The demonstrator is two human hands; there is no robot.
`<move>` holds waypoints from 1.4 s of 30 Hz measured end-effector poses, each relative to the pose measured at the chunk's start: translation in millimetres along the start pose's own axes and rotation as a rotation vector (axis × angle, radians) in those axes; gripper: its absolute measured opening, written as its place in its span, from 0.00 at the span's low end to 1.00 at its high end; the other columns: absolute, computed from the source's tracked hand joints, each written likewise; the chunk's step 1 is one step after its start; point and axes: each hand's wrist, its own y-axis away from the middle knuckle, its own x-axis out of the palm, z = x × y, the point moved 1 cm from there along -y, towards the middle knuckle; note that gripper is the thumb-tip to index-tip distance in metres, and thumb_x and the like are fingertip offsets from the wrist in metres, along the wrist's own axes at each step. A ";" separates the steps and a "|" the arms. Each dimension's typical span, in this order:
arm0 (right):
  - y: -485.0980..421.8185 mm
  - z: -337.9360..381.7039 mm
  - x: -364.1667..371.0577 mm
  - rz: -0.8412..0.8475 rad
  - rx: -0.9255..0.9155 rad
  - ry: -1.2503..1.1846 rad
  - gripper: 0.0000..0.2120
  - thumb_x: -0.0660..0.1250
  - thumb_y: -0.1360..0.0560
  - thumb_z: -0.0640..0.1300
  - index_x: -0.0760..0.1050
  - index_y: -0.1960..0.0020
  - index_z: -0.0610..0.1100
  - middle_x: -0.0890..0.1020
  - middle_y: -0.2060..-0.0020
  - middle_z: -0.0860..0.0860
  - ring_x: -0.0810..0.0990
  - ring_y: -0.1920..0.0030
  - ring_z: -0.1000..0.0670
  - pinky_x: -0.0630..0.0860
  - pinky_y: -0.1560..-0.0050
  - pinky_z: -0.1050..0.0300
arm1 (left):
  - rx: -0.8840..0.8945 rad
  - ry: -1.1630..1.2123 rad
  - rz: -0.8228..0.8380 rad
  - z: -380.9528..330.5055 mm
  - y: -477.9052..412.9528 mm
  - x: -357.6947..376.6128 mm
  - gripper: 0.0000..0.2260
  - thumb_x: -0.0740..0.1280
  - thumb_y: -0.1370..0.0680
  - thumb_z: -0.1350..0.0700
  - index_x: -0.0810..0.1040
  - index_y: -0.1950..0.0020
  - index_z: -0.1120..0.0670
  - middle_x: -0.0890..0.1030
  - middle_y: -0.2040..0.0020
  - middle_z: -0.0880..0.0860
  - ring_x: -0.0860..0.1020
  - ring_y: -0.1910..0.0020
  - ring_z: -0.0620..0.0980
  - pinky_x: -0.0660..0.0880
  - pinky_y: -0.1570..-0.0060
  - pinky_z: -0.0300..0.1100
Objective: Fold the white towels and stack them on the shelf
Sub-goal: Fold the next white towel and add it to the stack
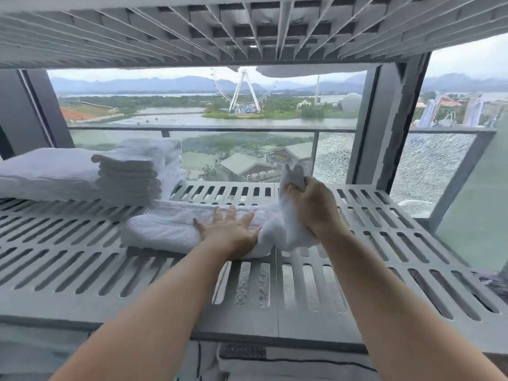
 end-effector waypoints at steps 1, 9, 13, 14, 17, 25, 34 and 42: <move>-3.2 5.9 2.8 -0.002 0.048 -0.065 0.12 0.63 0.21 0.52 0.79 0.51 0.45 0.83 0.61 0.48 0.80 0.60 0.45 0.69 0.66 0.58 | 0.042 0.019 0.013 3.7 -0.1 -1.6 0.28 0.42 0.23 0.31 0.48 0.22 0.31 0.45 0.17 0.47 0.43 0.19 0.56 0.37 0.33 0.78; -30.9 68.8 39.5 0.061 0.316 -0.491 0.08 0.68 0.23 0.46 0.79 0.53 0.41 0.85 0.53 0.38 0.85 0.57 0.41 0.83 0.52 0.45 | 0.230 0.162 -0.049 101.7 4.5 -38.4 0.38 0.49 0.28 0.23 0.69 0.26 0.42 0.68 0.23 0.46 0.66 0.25 0.49 0.65 0.29 0.57; -37.1 113.2 66.5 0.120 0.295 -0.239 0.07 0.70 0.24 0.45 0.80 0.55 0.40 0.85 0.56 0.41 0.85 0.55 0.42 0.82 0.47 0.47 | 0.285 -0.041 0.011 108.9 13.3 -22.6 0.42 0.46 0.29 0.22 0.57 0.20 0.41 0.53 0.18 0.52 0.51 0.19 0.55 0.47 0.26 0.68; -38.0 123.4 74.1 0.153 0.288 -0.153 0.06 0.71 0.24 0.43 0.80 0.56 0.40 0.84 0.58 0.42 0.84 0.58 0.44 0.82 0.52 0.52 | 0.309 -0.047 0.037 109.6 12.5 -19.3 0.39 0.47 0.27 0.24 0.55 0.20 0.42 0.50 0.17 0.53 0.48 0.19 0.57 0.45 0.26 0.68; -35.6 152.4 97.9 0.264 0.289 0.188 0.08 0.72 0.25 0.44 0.77 0.61 0.43 0.79 0.64 0.46 0.77 0.67 0.51 0.70 0.78 0.67 | 0.432 0.055 -0.004 135.5 3.8 -31.9 0.23 0.55 0.20 0.37 0.70 0.28 0.45 0.67 0.24 0.54 0.65 0.25 0.57 0.62 0.28 0.59; -25.5 196.0 181.9 0.328 0.278 0.513 0.12 0.73 0.30 0.49 0.77 0.63 0.41 0.79 0.66 0.44 0.79 0.70 0.47 0.70 0.73 0.63 | 0.255 0.583 0.033 238.2 -4.1 -44.1 0.18 0.57 0.15 0.51 0.77 0.34 0.62 0.77 0.33 0.61 0.74 0.34 0.59 0.69 0.37 0.47; -3.0 207.0 243.2 0.352 0.481 0.154 0.09 0.68 0.24 0.40 0.77 0.56 0.32 0.78 0.70 0.39 0.81 0.76 0.41 0.80 0.73 0.51 | 0.089 1.713 0.272 248.6 -10.2 -28.6 0.29 0.55 0.19 0.34 0.72 0.31 0.55 0.75 0.29 0.57 0.74 0.31 0.54 0.64 0.26 0.51; -4.3 192.5 209.6 0.228 0.083 0.195 0.09 0.65 0.23 0.45 0.83 0.47 0.45 0.86 0.66 0.53 0.79 0.71 0.54 0.75 0.68 0.61 | 0.010 1.570 0.179 238.3 -4.0 -46.6 0.25 0.52 0.14 0.44 0.70 0.26 0.59 0.76 0.32 0.54 0.72 0.29 0.55 0.74 0.55 0.27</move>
